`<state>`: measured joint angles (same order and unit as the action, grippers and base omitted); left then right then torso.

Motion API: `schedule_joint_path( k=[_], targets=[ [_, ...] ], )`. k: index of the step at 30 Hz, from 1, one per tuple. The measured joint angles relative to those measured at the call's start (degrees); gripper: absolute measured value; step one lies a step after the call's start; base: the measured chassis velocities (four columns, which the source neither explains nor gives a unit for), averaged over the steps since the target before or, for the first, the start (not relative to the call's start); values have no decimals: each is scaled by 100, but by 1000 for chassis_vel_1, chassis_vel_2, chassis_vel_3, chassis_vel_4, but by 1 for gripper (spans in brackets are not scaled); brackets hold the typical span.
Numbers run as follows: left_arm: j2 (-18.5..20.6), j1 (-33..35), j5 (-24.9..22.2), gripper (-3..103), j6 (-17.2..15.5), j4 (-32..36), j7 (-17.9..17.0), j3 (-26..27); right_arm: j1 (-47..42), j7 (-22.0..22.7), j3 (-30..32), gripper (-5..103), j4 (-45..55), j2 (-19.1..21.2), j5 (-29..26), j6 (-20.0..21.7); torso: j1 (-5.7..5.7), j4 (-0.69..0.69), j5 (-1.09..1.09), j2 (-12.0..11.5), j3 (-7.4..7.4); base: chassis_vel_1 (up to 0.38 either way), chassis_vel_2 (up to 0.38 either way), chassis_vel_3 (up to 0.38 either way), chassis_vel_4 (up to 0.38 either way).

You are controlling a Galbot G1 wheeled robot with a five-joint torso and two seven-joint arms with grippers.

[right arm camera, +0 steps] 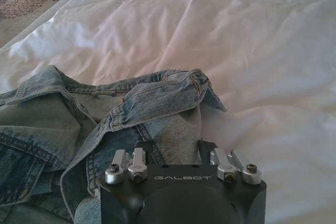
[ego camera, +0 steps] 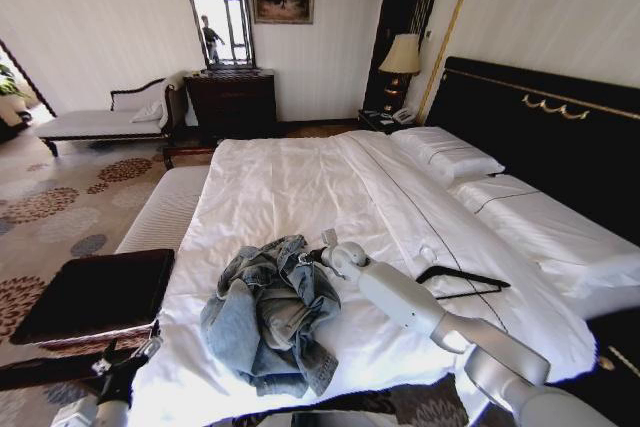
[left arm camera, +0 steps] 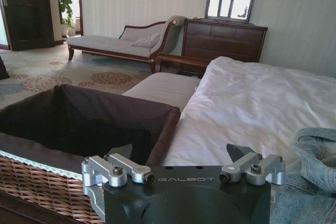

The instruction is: Pick up the clothes from the bed and hang them on the clothes hanger.

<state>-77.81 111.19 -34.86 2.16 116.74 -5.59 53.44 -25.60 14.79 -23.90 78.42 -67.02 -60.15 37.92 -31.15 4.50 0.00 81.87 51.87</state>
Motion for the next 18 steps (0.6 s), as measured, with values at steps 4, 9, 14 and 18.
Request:
schedule_joint_path(
  k=[4,9,14,18],
  targets=[
    [119,-107,-206,100,-177,-36,-56,46,-20,48,15,34,53,2,-133,63,0,0,0,0,0,0,0,0,0],
    [230,-204,-421,100,-352,-84,-101,98,-40,63,1,18,66,-24,-202,131,0,0,0,0,0,0,0,0,0],
    [296,-311,-495,100,-470,-163,-135,88,-43,77,2,1,51,-75,-200,89,0,-1,-1,0,0,0,0,0,0],
    [473,-507,-752,100,-693,-209,-222,77,-43,125,32,0,136,-19,-219,57,0,-1,0,0,0,0,0,0,0]
  ],
)
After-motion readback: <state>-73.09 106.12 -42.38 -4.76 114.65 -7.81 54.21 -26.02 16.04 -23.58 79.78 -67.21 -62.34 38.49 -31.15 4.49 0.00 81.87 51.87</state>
